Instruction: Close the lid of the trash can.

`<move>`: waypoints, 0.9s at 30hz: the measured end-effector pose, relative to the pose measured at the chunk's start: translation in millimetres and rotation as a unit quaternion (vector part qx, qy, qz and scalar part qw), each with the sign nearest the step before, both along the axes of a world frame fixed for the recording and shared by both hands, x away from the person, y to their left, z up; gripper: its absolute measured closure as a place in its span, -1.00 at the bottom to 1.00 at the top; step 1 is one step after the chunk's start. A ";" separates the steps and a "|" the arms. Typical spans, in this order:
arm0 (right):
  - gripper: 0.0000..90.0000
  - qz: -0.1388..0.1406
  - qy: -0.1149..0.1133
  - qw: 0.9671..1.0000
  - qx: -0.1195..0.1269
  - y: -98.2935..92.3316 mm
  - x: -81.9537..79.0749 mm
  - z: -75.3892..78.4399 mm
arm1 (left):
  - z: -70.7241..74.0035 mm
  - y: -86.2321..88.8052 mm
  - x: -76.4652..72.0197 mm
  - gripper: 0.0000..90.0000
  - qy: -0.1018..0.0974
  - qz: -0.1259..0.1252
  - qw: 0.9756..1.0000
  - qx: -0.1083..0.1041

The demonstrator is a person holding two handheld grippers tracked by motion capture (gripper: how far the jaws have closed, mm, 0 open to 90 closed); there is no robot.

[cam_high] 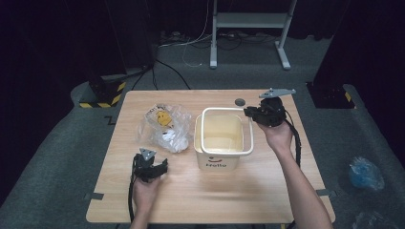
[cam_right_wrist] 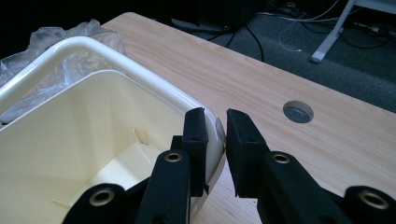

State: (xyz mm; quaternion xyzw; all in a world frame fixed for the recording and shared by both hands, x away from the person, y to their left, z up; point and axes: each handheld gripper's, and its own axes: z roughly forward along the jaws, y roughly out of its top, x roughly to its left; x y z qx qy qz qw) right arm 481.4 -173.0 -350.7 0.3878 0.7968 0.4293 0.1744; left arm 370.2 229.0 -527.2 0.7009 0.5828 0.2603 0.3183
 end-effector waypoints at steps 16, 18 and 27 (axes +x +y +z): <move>0.75 0.006 0.006 1.000 -0.004 7.7 5.9 0.4 | 0.0 0.0 0.0 -0.33 0.000 0.000 1.000 0.000; 0.75 0.008 0.007 1.000 -0.004 8.9 6.8 1.2 | 0.0 0.0 0.0 -0.33 0.000 0.000 1.000 0.000; 0.75 0.011 0.017 1.000 -0.005 16.0 11.7 -0.7 | -0.1 -0.1 0.0 -0.33 0.000 0.000 1.000 -0.001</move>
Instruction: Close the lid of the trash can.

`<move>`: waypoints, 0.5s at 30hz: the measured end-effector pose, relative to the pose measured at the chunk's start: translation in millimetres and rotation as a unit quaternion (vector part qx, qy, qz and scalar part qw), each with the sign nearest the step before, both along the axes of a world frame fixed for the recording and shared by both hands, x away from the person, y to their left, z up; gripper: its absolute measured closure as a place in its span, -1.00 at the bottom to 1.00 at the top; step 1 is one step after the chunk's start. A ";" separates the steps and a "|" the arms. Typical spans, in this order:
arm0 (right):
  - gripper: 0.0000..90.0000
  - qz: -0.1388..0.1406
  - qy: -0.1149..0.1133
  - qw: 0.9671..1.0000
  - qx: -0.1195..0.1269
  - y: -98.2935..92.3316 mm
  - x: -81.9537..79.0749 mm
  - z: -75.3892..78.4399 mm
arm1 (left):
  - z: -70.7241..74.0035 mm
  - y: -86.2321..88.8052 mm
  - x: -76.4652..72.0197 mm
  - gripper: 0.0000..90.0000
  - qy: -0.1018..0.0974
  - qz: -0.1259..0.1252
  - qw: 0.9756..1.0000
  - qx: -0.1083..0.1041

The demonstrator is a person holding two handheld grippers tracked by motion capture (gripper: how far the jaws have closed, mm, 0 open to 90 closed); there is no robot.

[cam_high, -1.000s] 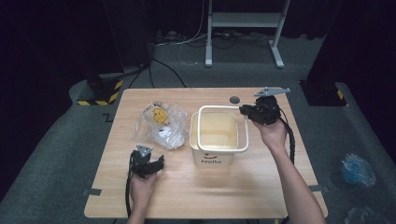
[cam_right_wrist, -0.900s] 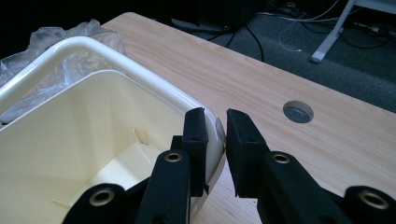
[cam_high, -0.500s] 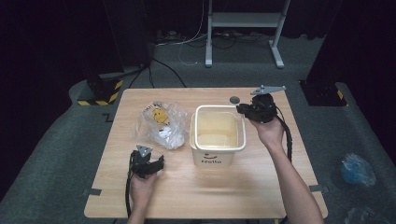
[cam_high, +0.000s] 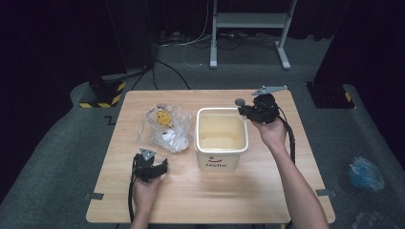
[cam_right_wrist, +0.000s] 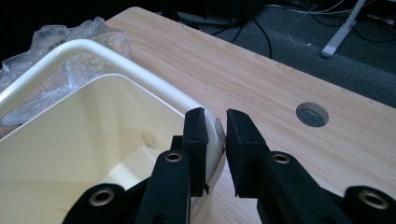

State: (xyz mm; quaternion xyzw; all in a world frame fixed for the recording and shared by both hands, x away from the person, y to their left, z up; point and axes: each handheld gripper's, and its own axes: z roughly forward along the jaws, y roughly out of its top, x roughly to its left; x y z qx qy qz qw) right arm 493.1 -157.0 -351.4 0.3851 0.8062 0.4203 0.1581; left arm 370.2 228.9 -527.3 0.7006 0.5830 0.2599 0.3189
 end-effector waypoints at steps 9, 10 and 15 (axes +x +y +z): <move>0.75 0.000 0.010 1.000 -0.002 4.2 4.9 -4.6 | 0.0 0.0 0.0 -0.33 0.000 0.000 1.000 0.000; 0.75 0.001 0.011 1.000 -0.002 4.3 5.1 -4.9 | 0.0 0.0 0.0 -0.33 0.000 0.000 1.000 0.000; 0.75 0.001 0.012 1.000 -0.002 5.4 6.1 -6.8 | 0.1 0.1 0.0 -0.33 0.000 0.000 1.000 0.001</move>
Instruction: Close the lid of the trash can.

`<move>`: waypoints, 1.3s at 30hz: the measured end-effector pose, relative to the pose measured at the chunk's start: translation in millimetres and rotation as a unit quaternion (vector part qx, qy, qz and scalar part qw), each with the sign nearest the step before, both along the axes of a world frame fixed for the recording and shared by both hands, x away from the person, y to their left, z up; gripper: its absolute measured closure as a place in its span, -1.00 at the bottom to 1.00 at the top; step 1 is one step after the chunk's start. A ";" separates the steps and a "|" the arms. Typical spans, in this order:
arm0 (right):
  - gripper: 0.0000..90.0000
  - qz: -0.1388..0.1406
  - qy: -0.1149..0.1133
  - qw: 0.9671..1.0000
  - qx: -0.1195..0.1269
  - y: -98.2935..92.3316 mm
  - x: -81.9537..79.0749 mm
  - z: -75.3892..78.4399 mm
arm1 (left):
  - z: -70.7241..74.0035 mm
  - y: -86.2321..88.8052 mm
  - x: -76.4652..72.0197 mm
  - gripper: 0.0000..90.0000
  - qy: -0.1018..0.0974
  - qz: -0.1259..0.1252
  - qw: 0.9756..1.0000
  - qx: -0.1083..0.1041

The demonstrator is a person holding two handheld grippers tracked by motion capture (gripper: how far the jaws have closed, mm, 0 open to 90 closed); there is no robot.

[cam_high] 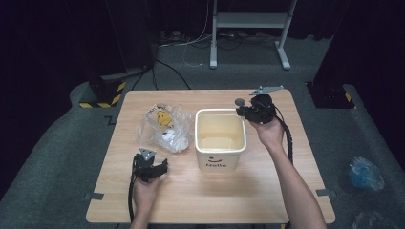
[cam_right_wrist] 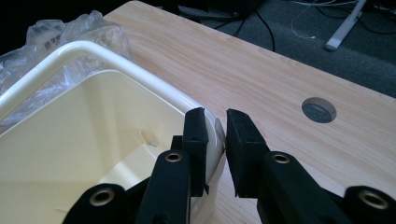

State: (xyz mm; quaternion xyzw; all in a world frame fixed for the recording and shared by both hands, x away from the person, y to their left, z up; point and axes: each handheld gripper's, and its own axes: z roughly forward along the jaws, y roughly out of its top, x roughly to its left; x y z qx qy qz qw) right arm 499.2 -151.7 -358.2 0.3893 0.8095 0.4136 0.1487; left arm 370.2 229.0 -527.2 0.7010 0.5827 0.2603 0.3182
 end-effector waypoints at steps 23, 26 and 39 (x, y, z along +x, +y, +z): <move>0.75 -0.002 0.010 1.000 -0.007 6.6 5.6 -10.7 | 0.1 0.2 0.0 -0.33 0.001 -0.001 1.000 0.001; 0.75 -0.004 0.007 1.000 -0.008 6.7 5.1 -12.5 | 0.1 0.2 0.0 -0.33 0.001 -0.001 1.000 0.001; 0.74 -0.010 0.007 1.000 -0.009 4.8 2.3 -17.7 | 0.2 0.2 0.0 -0.33 0.001 -0.001 1.000 0.002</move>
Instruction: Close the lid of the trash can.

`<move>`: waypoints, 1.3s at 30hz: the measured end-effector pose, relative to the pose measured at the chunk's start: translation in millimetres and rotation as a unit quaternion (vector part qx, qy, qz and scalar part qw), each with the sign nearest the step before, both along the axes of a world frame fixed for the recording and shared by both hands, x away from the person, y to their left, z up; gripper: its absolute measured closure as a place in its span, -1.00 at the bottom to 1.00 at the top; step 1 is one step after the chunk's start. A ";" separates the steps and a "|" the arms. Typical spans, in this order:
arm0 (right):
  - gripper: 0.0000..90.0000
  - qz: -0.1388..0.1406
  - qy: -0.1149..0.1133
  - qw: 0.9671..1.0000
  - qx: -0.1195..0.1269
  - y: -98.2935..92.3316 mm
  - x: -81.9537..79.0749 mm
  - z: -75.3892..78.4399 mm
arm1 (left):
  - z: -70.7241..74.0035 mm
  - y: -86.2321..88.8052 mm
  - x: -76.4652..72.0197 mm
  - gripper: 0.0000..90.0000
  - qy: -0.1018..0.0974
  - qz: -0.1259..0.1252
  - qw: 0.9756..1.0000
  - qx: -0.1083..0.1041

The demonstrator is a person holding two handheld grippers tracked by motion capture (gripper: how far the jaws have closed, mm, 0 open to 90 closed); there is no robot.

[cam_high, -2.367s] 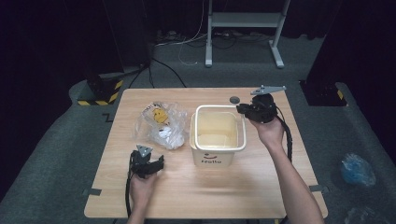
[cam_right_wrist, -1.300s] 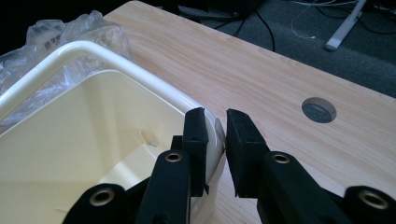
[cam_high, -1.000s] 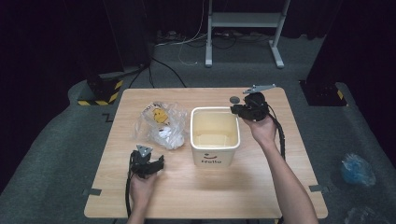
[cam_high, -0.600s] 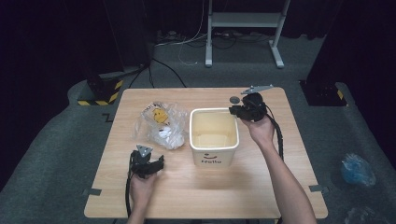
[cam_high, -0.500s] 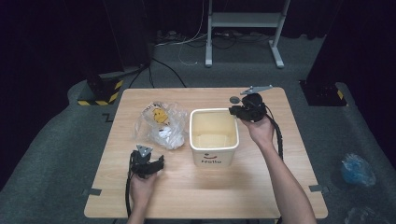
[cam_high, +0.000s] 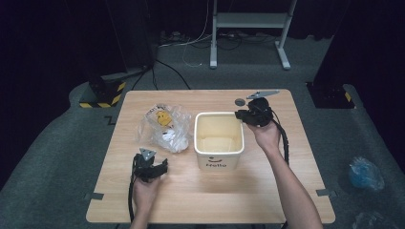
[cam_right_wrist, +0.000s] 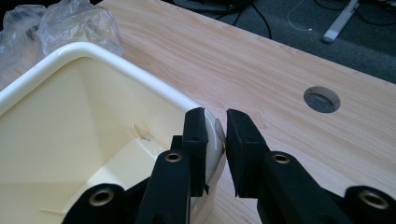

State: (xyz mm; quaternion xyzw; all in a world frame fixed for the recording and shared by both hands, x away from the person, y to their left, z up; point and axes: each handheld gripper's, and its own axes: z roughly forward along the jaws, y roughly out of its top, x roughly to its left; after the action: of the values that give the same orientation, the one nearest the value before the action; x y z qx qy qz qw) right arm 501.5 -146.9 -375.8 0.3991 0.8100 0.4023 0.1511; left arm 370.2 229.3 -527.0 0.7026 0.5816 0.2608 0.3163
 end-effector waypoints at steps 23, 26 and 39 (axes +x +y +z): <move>0.42 0.002 -0.002 1.000 -0.002 4.8 -0.4 -4.3 | -0.1 -0.1 0.0 -0.33 0.000 0.000 1.000 -0.001; 0.37 0.002 -0.004 1.000 -0.005 6.4 -0.7 -4.5 | 0.0 -0.1 0.0 -0.33 0.000 0.000 1.000 -0.001; 0.03 0.011 -0.007 1.000 -0.007 8.6 -0.6 -5.3 | 0.0 -0.1 0.0 -0.33 0.000 0.000 1.000 0.000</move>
State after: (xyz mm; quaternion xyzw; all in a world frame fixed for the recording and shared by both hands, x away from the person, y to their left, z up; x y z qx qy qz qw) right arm 500.8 -138.3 -381.2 0.3865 0.8160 0.4009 0.1551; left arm 370.2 229.2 -527.0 0.7026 0.5819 0.2606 0.3161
